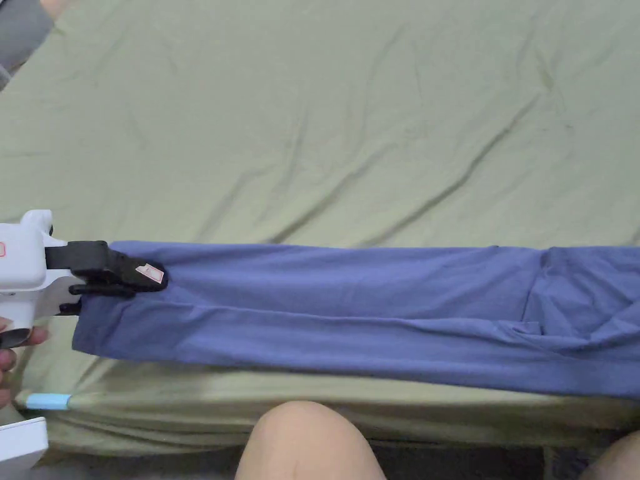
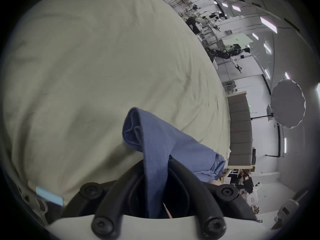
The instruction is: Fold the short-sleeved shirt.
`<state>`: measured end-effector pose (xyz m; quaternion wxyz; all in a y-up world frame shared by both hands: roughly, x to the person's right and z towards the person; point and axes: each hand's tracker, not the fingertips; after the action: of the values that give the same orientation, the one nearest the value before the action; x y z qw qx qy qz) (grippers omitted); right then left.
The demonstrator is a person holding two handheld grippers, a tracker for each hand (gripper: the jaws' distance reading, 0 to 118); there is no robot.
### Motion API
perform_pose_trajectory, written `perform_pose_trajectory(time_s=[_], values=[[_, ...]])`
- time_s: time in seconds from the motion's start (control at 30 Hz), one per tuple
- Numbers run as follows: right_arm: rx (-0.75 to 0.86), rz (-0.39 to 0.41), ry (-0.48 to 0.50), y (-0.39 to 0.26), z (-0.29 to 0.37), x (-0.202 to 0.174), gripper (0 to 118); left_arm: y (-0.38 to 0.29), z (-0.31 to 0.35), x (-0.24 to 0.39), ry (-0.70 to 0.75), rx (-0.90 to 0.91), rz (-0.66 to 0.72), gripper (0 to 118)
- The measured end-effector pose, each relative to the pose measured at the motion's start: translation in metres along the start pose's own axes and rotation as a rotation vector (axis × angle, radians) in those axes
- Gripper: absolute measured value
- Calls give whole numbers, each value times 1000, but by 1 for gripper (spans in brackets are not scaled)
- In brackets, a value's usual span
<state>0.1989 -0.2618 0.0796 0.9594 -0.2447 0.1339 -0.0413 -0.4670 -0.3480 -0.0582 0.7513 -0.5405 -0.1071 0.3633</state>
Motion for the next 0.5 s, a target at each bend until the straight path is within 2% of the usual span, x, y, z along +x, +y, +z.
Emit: perform_pose_trajectory(time_s=[0.07, 0.1, 0.23, 0.33, 0.5], values=[[9, -4, 8, -5, -3, 9, 2, -3, 3, 22, -16, 8, 5, 4], [12, -6, 13, -8, -4, 13, 2, -4, 2, 39, 20, 6, 5, 4], [19, -79, 63, -16, -3, 28, 2, -11, -10, 105, 101, -10, -120, 4], [30, -88, 44, -21, 8, 40, 2, -37, -41, 167, 166, -49, -208, 4], [29, -93, 4, -32, 29, 62, 2, -63, -118, 217, 244, -152, -269, 4]])
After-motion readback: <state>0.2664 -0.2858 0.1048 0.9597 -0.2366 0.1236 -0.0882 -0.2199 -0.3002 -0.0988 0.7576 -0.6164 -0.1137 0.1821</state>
